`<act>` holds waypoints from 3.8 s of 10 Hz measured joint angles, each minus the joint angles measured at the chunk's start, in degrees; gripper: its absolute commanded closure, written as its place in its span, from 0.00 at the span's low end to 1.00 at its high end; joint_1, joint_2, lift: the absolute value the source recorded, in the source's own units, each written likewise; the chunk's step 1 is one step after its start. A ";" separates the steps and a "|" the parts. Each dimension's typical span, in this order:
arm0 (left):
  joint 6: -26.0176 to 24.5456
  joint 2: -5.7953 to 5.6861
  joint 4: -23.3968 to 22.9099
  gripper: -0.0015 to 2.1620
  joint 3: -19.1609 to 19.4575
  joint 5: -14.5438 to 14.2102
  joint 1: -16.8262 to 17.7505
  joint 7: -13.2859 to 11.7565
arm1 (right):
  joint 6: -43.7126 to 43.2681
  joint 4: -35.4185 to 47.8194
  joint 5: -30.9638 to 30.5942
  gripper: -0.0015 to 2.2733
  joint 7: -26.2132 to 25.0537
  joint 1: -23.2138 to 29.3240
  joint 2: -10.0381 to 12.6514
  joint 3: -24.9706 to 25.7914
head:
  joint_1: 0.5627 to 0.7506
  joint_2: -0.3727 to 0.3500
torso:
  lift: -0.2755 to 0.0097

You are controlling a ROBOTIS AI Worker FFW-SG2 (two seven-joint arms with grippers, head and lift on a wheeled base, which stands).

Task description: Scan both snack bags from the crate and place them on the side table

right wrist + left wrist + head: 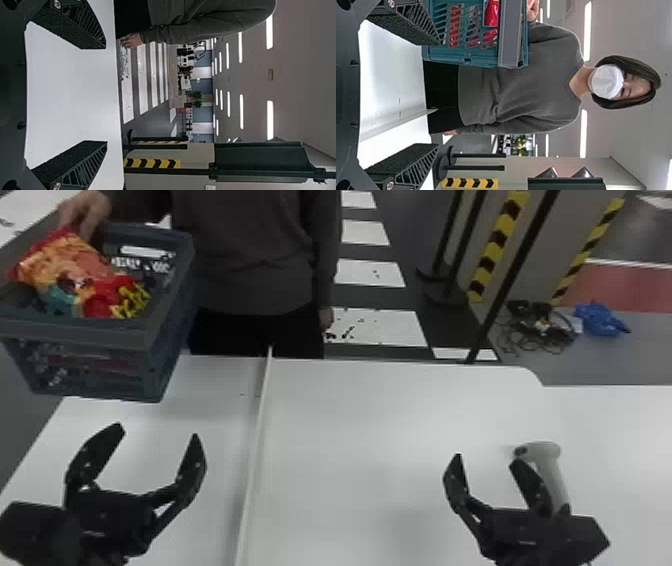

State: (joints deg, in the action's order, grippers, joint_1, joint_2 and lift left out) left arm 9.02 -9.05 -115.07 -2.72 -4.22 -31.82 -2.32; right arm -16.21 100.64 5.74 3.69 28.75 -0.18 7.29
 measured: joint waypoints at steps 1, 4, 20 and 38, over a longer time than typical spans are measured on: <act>0.24 0.00 0.12 0.04 -0.01 0.02 0.00 0.03 | 0.00 0.00 0.04 0.03 0.00 0.05 0.00 0.00 | 0.70 0.35 | 0.62; 0.33 0.00 0.27 0.04 -0.04 0.19 0.00 0.01 | -0.09 0.02 -0.03 0.03 0.00 0.08 0.00 -0.17 | 0.70 0.35 | 0.62; 0.79 0.00 0.28 0.04 -0.35 1.20 -0.07 -0.06 | -0.06 0.08 -0.20 0.03 0.00 0.08 0.00 -0.35 | 0.70 0.35 | 0.62; -26.29 -0.08 8.29 0.04 14.65 -9.47 17.80 -10.37 | 1.24 -0.29 -0.73 0.03 0.00 -0.64 0.00 -0.26 | 0.70 0.57 | 0.62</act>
State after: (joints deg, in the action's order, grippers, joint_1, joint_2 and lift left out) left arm -17.27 -9.14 -106.78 11.93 -13.69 -14.02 -12.69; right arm -14.97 100.34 5.01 3.69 28.11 -0.18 7.04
